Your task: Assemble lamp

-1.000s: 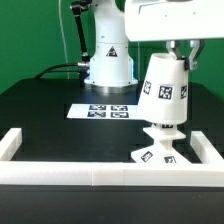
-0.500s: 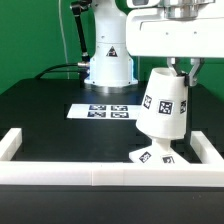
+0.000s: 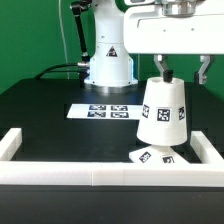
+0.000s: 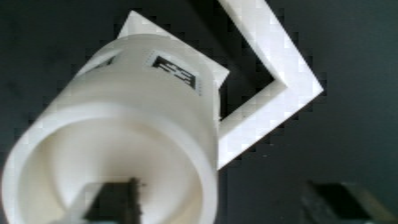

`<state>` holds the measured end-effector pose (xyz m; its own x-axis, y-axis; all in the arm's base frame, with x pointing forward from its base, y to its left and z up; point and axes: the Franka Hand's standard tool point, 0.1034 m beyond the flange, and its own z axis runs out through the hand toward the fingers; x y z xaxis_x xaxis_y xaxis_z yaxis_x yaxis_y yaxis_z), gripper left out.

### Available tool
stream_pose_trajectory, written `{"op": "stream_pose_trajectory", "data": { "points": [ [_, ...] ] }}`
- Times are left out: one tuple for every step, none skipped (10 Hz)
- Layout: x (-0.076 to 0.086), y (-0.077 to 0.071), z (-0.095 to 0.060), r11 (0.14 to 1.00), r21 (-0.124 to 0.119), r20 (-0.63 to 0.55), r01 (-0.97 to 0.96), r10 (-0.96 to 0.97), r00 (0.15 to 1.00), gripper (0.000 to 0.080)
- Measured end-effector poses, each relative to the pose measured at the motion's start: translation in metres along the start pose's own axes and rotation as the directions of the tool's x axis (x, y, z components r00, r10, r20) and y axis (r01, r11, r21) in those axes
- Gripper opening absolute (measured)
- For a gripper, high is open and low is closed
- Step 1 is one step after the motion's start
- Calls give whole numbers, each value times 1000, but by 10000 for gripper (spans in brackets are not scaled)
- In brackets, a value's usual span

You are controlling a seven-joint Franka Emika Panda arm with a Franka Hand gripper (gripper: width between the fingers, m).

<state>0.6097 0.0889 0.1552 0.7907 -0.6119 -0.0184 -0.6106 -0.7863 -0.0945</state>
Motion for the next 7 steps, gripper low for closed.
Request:
{"op": "stream_pose_trajectory", "data": {
  "points": [
    [-6, 5, -1, 1000, -2, 8, -2, 2, 1000, 547],
    [-10, 9, -2, 1000, -5, 13, -6, 6, 1000, 669],
    [-12, 8, -1, 1000, -8, 14, -18, 18, 1000, 695],
    [-14, 6, -1, 1000, -11, 13, -27, 27, 1000, 695],
    [-17, 4, 0, 999, -14, 14, -43, 43, 999, 698],
    [-20, 1, 0, 998, -15, 14, -62, 62, 998, 698],
    [-21, 0, 0, 997, -15, 13, -75, 75, 997, 699]
  ]
}}
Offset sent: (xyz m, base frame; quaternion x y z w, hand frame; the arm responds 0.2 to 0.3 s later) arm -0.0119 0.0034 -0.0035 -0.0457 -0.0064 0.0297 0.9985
